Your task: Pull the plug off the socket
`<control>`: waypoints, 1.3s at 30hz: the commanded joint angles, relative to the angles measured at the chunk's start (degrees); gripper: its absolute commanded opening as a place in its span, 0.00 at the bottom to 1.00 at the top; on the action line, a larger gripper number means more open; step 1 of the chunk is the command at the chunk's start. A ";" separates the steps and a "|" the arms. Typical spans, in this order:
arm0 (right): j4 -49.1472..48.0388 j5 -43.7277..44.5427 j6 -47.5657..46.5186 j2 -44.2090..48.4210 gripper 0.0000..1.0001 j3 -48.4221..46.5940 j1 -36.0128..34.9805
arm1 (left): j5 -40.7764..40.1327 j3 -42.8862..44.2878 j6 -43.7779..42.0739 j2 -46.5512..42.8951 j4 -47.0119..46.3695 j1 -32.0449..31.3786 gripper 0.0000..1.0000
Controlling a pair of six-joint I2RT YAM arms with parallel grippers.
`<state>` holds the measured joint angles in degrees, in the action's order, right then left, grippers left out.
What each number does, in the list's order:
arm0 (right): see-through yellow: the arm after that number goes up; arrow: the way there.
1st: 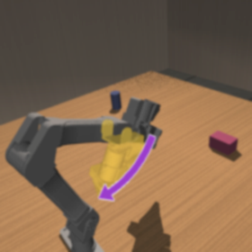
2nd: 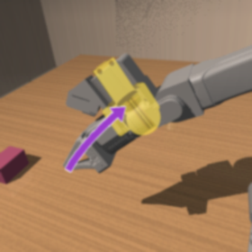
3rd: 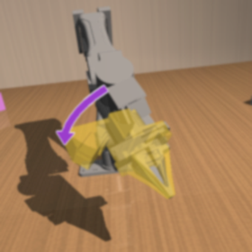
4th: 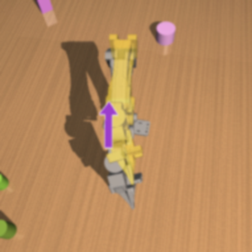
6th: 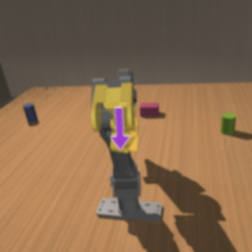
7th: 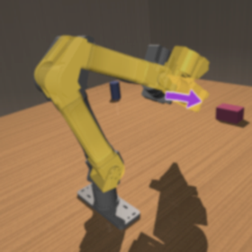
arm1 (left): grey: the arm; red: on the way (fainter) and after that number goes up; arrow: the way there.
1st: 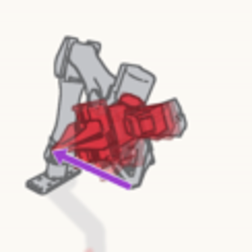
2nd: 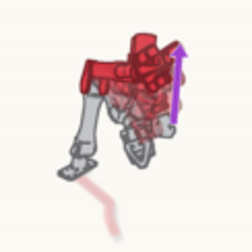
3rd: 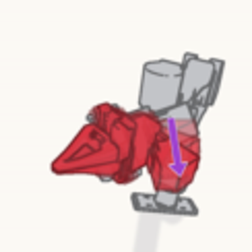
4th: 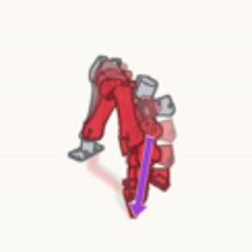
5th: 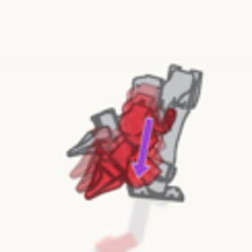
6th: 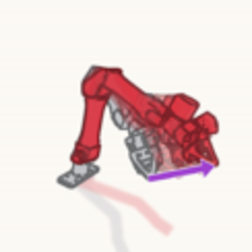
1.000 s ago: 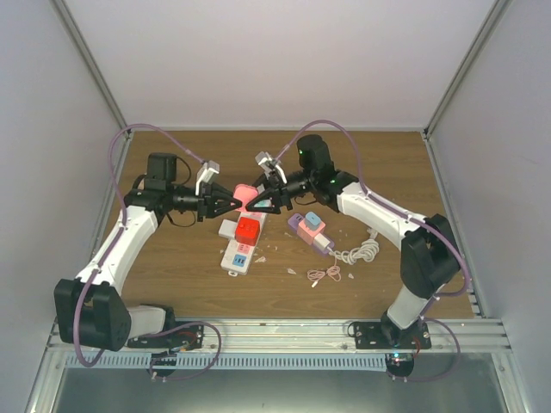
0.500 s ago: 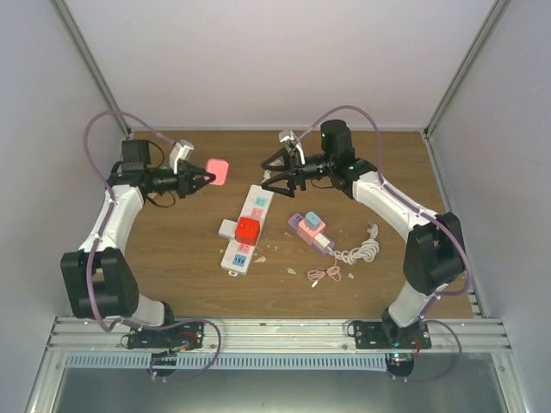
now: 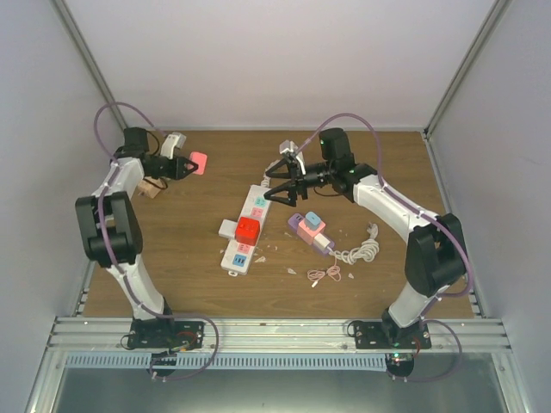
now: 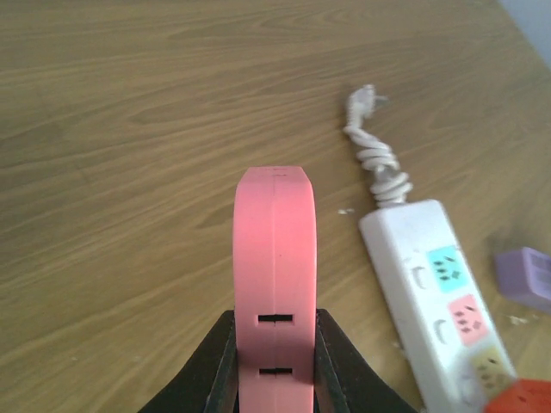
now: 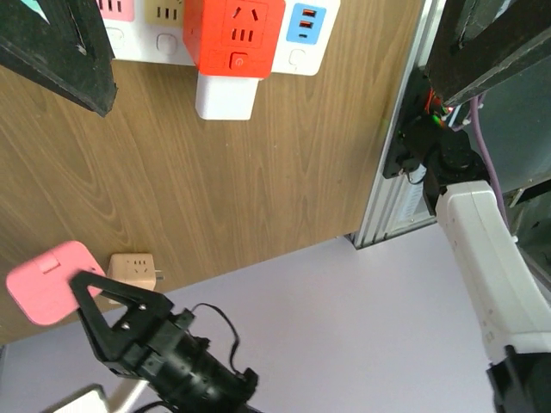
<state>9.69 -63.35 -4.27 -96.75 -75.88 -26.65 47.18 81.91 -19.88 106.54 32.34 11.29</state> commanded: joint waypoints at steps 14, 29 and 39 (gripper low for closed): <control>0.24 -0.19 -1.84 0.93 1.00 2.05 0.11 | -2.83 14.29 4.40 20.68 1.89 0.55 0.08; 2.49 8.18 -5.13 -2.38 1.00 0.40 -3.11 | -3.42 17.91 3.21 21.29 5.46 1.72 0.54; 10.67 23.29 -13.57 -8.79 1.00 -5.23 -10.07 | -6.56 14.15 -2.58 12.03 5.50 1.72 0.69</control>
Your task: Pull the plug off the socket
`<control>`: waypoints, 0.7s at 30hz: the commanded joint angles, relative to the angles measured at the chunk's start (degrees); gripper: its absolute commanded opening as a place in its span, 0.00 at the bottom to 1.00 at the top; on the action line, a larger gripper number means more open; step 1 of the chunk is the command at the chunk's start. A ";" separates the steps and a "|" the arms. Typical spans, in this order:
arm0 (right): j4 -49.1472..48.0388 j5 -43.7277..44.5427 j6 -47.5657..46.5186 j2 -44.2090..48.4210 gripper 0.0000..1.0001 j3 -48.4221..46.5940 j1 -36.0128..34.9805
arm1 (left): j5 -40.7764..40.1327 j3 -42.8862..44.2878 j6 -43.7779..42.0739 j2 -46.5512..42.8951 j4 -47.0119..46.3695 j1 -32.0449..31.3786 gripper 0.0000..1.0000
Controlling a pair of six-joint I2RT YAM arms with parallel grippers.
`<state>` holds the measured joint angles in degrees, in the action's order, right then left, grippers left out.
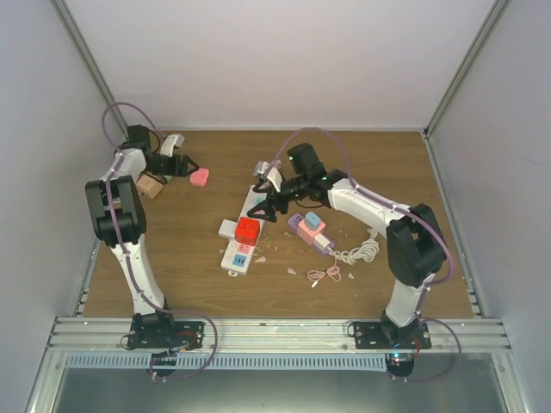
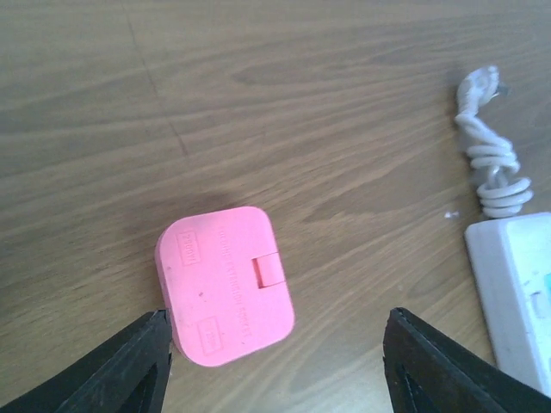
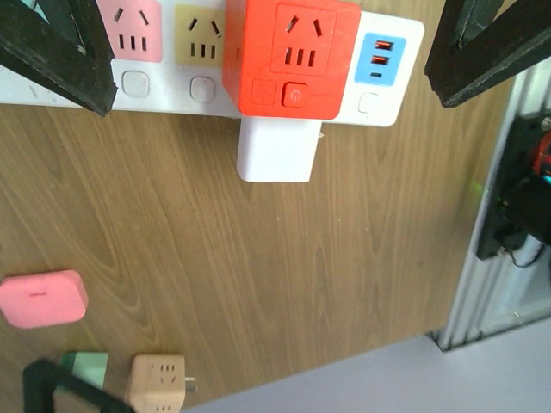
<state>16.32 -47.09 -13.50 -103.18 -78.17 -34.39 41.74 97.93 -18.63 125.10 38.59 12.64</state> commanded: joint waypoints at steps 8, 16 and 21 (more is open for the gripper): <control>8.38 15.50 -7.25 -7.29 1.00 -6.29 -8.53 | -1.31 -11.57 -9.56 -17.35 -4.94 0.45 0.99; 11.24 22.28 -8.12 -11.44 1.00 -8.95 -11.23 | 2.90 -21.31 -16.44 -26.88 -8.63 0.82 0.99; 13.12 24.98 -9.47 -12.79 0.98 -9.04 -12.27 | 10.32 -26.83 -25.51 -31.61 -7.81 1.37 0.99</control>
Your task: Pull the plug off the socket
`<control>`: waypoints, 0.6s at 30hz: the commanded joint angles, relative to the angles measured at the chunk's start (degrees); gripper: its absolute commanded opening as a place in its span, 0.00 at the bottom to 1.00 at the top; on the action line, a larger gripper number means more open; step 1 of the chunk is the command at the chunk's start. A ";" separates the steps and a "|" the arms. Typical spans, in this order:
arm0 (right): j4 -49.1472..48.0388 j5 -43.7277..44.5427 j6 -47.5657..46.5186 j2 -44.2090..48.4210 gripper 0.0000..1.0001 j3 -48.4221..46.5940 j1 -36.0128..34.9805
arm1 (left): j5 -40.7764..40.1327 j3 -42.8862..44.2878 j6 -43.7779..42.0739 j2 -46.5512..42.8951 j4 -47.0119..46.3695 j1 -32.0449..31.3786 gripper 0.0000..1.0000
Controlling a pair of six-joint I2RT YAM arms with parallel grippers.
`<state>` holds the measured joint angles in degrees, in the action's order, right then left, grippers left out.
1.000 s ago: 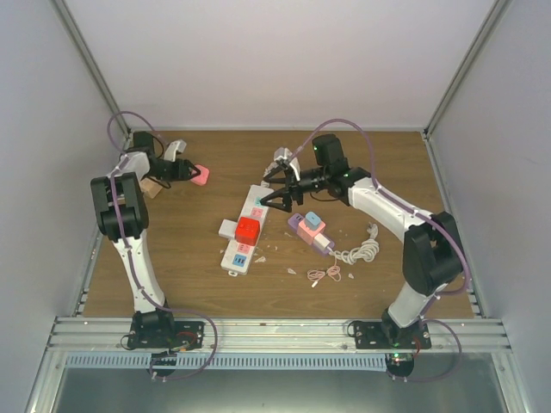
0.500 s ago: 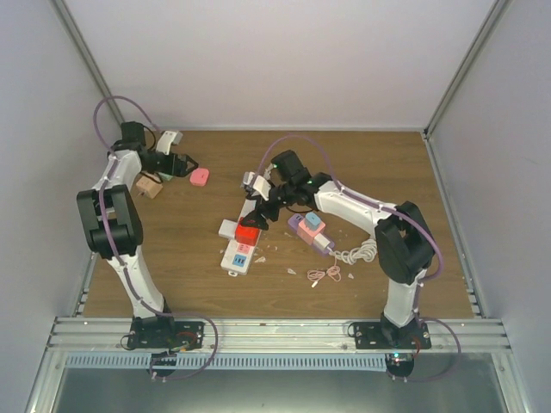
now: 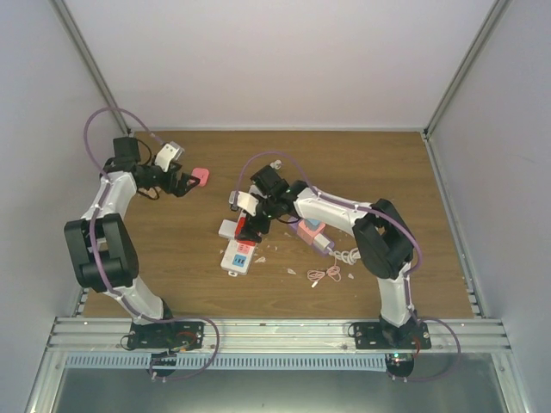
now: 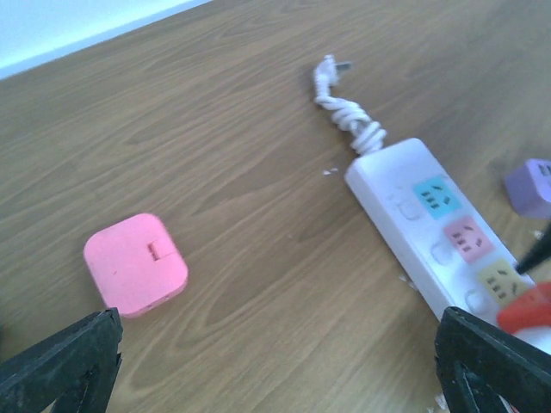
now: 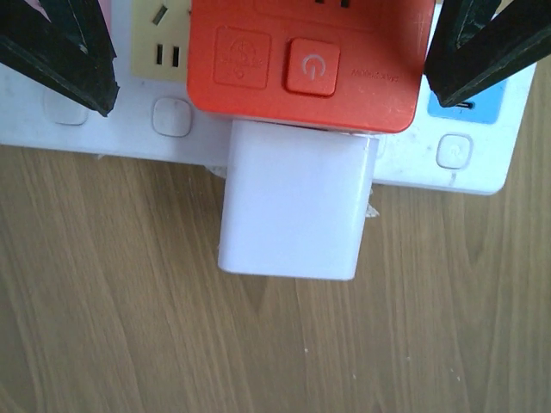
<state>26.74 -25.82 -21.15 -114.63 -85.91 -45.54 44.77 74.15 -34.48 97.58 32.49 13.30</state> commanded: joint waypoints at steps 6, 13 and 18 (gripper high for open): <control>3.46 4.67 -2.61 -1.05 0.88 0.19 -1.14 | 18.95 -4.24 -30.55 -2.38 12.83 0.81 0.99; 3.47 4.50 -3.98 -0.05 0.66 1.88 -1.08 | 22.95 -10.02 -51.70 0.06 19.06 0.06 0.99; 3.96 3.64 -5.80 1.34 0.56 3.30 -1.13 | 20.74 -15.58 -56.42 -1.72 14.04 -1.71 0.99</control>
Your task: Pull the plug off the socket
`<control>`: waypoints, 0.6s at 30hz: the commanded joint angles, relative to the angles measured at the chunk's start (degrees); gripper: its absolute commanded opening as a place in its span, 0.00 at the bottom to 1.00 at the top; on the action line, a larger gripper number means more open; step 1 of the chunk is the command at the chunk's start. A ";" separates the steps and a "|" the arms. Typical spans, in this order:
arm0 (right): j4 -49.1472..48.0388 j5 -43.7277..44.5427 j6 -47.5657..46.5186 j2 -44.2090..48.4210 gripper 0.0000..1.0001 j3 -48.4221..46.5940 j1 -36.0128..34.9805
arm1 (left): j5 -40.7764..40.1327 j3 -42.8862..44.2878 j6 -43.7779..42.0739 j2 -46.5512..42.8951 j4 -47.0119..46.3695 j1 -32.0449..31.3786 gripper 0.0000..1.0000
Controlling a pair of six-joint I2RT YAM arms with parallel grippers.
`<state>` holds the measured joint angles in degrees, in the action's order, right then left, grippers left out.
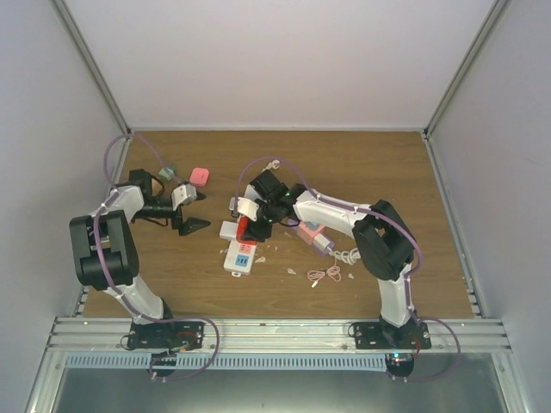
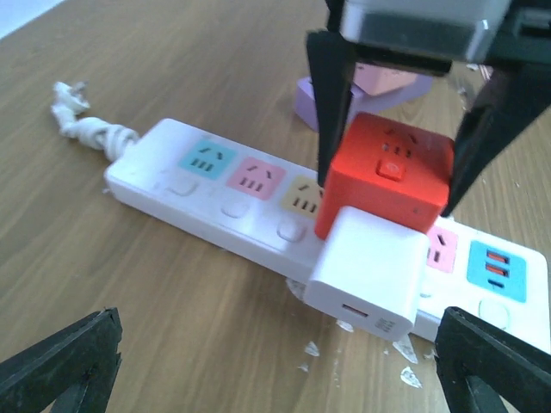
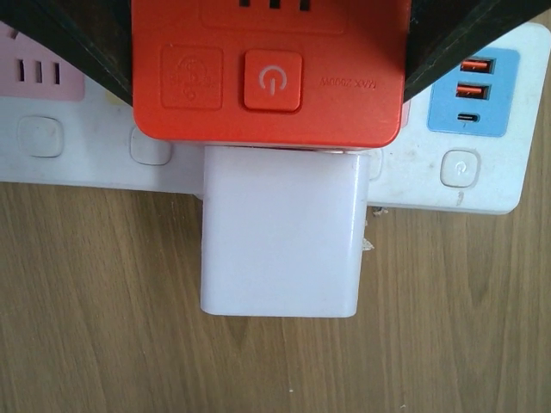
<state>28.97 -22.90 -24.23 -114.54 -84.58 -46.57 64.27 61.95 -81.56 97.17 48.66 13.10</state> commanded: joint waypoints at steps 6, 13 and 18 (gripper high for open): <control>1.96 0.02 -4.17 2.41 0.43 3.28 -0.10 | -5.13 -7.69 -9.28 -3.55 -6.67 -6.68 0.90; 1.91 -0.98 -4.77 3.53 0.34 4.67 -0.05 | -10.75 -11.11 -6.75 -4.98 -11.69 -12.51 0.82; 2.09 -2.10 -4.91 3.38 0.28 4.51 -0.16 | -12.24 -12.28 -4.68 -5.67 -14.18 -15.62 0.71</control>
<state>27.94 -23.59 -27.64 -112.27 -81.32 -46.54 53.63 50.65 -87.29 93.27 38.89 -0.73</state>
